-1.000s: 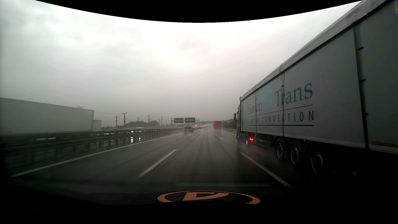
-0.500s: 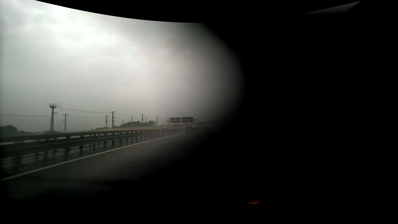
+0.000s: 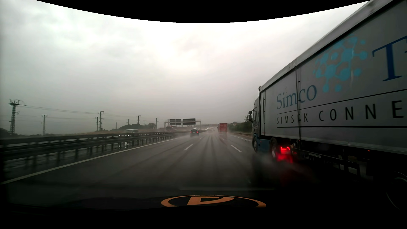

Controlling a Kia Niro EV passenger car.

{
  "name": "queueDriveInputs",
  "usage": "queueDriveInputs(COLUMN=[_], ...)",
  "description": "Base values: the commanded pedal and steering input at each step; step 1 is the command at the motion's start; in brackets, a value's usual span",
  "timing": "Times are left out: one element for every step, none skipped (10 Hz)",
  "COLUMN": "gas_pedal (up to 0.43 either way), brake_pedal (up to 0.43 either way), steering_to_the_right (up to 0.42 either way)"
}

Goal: Follow the waypoints while adhering to traffic rules and regulations

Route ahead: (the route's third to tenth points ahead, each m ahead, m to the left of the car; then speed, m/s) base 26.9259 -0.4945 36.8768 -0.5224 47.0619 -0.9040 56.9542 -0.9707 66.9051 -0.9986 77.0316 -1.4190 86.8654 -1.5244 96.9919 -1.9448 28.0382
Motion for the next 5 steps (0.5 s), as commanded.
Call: queueDriveInputs(gas_pedal=[0.150, 0.157, 0.157, 0.157, 0.157], brake_pedal=[0.000, 0.000, 0.000, 0.000, 0.000], steering_to_the_right=[0.002, 0.002, 0.001, 0.002, 0.001])
